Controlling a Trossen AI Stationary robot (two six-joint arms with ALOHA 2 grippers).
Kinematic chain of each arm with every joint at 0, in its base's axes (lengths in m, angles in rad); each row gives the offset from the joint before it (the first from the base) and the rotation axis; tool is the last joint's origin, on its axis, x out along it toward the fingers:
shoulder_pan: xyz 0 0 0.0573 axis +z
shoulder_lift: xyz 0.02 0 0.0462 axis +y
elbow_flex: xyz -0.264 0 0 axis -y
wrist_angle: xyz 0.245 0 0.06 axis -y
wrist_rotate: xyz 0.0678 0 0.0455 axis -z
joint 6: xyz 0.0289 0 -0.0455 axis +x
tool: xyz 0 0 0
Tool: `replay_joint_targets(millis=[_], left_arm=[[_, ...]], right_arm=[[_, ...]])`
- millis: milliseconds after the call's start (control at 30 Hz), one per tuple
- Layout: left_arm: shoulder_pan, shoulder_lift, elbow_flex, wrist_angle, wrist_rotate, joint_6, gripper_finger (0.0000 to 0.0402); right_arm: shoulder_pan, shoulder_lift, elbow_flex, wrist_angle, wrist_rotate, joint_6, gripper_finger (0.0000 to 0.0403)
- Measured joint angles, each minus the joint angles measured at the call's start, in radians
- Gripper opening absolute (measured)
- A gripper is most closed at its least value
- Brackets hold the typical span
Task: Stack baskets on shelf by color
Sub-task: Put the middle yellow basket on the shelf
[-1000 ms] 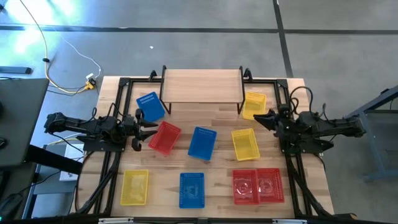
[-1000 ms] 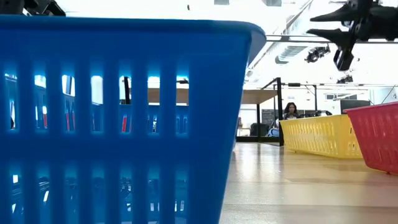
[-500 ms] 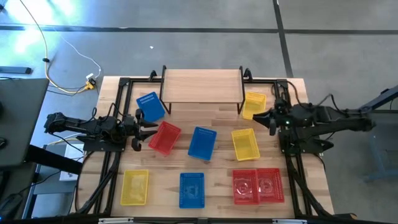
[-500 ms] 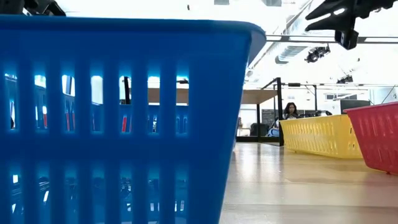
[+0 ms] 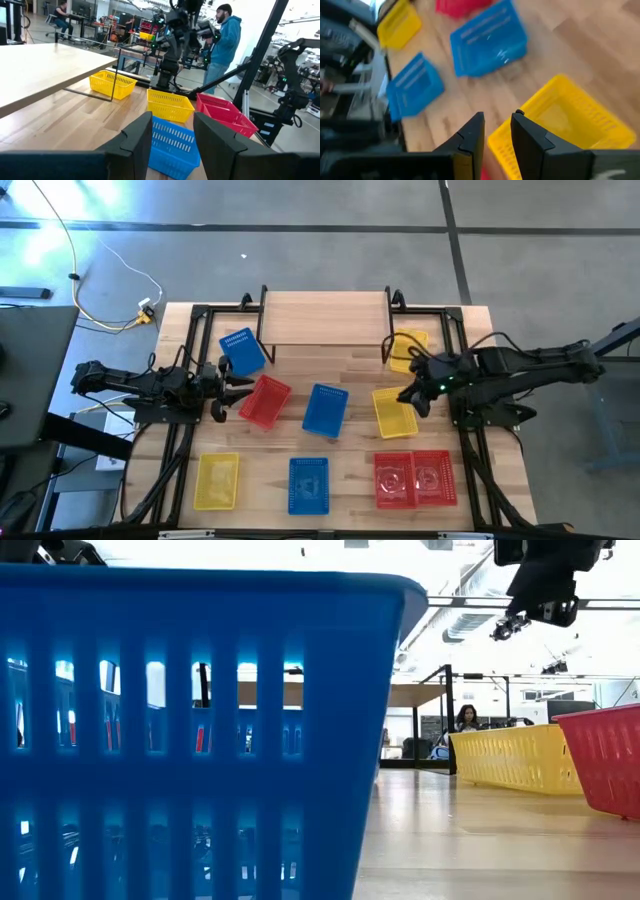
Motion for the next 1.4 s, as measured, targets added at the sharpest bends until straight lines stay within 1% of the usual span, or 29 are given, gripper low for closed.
replay_joint_targets(millis=[133,300,500,567,667,800,1000,1100,1200,1300,1400], left_arm=[[0.000,0.000,0.000,0.000,0.000,0.000,0.0133],[0.000,0.000,0.000,0.000,0.000,0.000,0.0133],[0.000,0.000,0.000,0.000,0.000,-0.034,0.0133],[0.000,0.000,0.000,0.000,0.000,-0.050,0.0133],[0.000,0.000,0.000,0.000,0.000,-0.080,0.0133],[0.000,0.000,0.000,0.001,0.000,-0.150,0.0133],[0.000,0.000,0.000,0.001,0.000,-0.231,0.0133],[0.000,0.000,0.000,0.001,0.000,-0.262,0.0133],[0.000,0.000,0.000,0.001,0.000,-0.267,0.0133],[0.000,0.000,0.000,0.001,0.000,-0.268,0.0133],[0.000,0.000,0.000,0.001,0.000,-0.268,0.0133]], right_arm=[[0.034,0.051,0.000,0.000,-0.068,-0.001,0.0083],[0.105,0.093,0.000,0.007,-0.073,-0.001,0.0083],[0.186,0.126,0.000,0.035,-0.038,0.004,0.0083],[0.207,0.135,0.000,0.035,-0.004,-0.002,0.0083],[0.232,0.150,0.000,0.033,0.053,-0.052,0.0083],[0.246,0.168,0.000,0.005,0.097,-0.105,0.0083],[0.245,0.186,0.000,-0.052,0.104,-0.151,0.0084],[0.245,0.189,0.000,-0.060,0.111,-0.151,0.0096],[0.245,0.194,0.000,-0.063,0.110,-0.176,0.0119],[0.245,0.203,0.000,-0.065,0.101,-0.223,0.0146],[0.245,0.225,0.000,-0.066,0.082,-0.269,0.0162]])
